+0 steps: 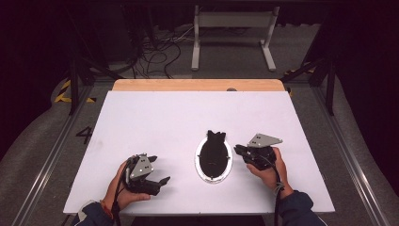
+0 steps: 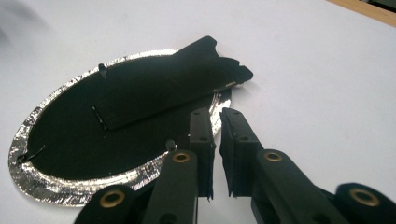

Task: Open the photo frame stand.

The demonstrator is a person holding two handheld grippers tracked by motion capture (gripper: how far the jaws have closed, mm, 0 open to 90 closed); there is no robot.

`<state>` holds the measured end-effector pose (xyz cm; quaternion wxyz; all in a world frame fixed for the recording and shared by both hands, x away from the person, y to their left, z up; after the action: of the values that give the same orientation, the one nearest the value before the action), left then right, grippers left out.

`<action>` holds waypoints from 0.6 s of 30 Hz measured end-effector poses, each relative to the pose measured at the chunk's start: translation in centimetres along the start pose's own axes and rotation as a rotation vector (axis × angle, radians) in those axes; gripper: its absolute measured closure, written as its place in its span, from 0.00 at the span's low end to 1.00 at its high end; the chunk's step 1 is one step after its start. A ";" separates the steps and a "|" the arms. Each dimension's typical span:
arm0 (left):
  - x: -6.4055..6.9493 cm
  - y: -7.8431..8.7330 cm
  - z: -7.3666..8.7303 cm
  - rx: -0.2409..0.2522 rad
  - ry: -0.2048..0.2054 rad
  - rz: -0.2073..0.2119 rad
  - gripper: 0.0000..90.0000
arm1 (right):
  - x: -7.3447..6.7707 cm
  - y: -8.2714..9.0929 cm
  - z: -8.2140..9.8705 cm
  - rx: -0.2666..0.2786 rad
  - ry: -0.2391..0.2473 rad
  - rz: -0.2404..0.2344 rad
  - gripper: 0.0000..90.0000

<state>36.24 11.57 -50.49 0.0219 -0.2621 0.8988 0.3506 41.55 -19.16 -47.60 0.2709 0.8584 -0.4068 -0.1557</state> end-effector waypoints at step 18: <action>3.3 -1.4 -0.8 -0.034 0.005 0.105 0.49 | -0.1 -1.7 -0.5 -0.030 0.016 -0.028 0.96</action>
<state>34.22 8.72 -51.45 -0.0030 -0.2157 0.9053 0.3658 42.78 -18.06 -48.24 0.2847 0.8610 -0.3903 -0.1589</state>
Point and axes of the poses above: each handheld gripper's, and its own axes: y roughly backward along the jaws, z roughly out of its underside, x roughly to its right, the point moved 8 cm from there along -y, roughly forward along the jaws, and after that the axes turned 9 degrees about -y, right-handed, at the moved point
